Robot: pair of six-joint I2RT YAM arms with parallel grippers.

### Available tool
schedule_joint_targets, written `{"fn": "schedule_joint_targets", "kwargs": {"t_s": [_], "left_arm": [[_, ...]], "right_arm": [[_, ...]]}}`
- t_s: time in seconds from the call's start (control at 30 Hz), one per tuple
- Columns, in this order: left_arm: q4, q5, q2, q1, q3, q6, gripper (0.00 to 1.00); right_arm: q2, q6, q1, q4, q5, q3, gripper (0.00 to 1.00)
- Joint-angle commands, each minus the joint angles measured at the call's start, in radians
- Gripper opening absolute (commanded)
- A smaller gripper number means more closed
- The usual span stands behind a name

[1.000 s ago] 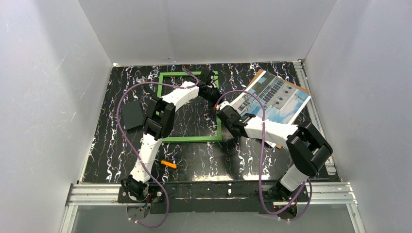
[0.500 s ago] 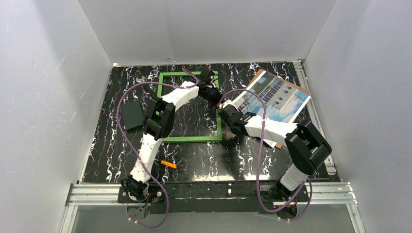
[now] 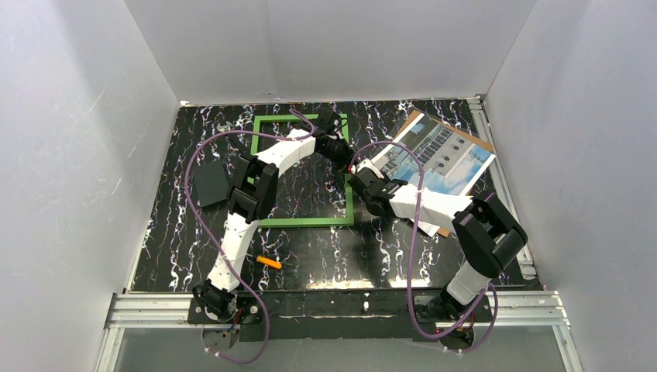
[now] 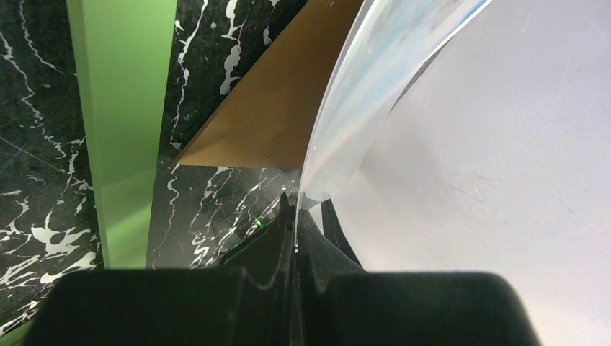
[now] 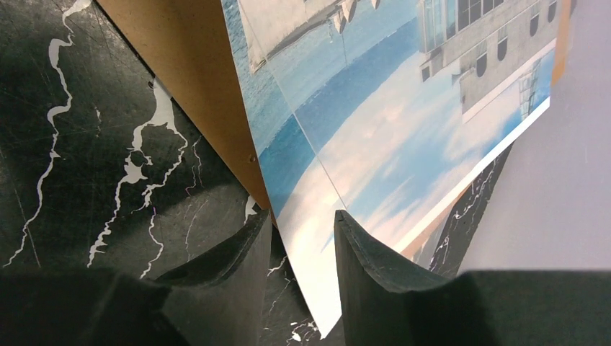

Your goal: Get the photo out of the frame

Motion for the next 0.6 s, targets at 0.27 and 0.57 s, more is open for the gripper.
{"fn": "schedule_joint_targets", "kwargs": {"t_s": [0.27, 0.57], "left_arm": [[-0.068, 0.085, -0.043, 0.016, 0.023, -0.028, 0.0], [-0.046, 0.105, -0.032, 0.022, 0.022, -0.054, 0.0]], "right_arm": [[0.024, -0.057, 0.0, 0.082, 0.009, -0.007, 0.45], [0.052, -0.048, -0.008, 0.126, -0.016, -0.02, 0.49]]}}
